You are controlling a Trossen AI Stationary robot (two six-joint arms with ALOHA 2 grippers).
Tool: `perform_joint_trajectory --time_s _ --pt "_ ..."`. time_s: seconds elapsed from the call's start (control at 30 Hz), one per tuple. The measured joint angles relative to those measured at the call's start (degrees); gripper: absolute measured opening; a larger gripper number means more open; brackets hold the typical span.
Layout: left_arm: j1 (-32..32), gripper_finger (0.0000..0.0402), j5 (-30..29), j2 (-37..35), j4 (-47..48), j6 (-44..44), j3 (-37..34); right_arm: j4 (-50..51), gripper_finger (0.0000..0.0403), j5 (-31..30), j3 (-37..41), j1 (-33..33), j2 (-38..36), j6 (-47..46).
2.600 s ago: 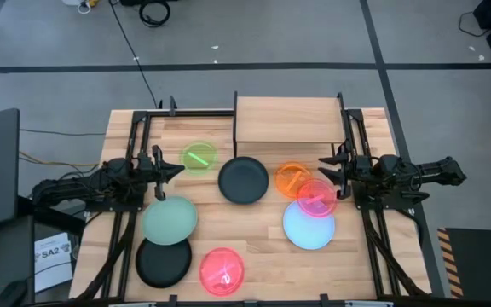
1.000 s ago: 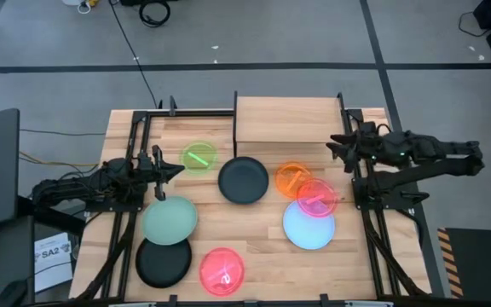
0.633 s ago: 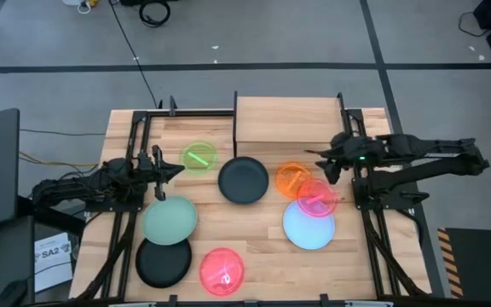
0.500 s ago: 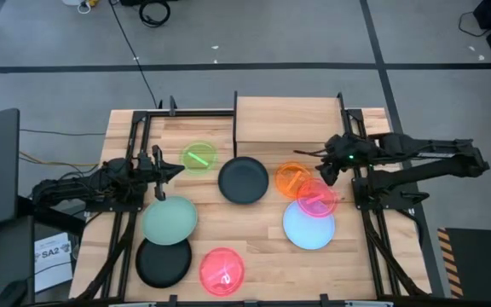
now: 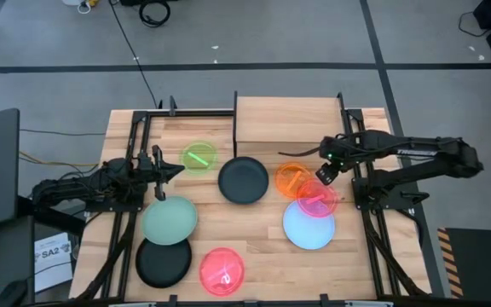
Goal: Place and stack plates onto a shelf
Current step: Put the right pink plate on the shelf
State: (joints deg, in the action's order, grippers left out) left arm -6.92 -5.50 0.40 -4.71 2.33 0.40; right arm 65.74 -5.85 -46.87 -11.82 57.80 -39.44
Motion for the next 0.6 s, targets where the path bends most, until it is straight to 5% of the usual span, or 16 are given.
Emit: perform_joint_trajectory --time_s 0.6 --pt "0.01 0.0011 0.01 0.00 0.02 0.00 0.00 -0.09 0.0197 4.42 0.00 -1.75 13.21 8.94"
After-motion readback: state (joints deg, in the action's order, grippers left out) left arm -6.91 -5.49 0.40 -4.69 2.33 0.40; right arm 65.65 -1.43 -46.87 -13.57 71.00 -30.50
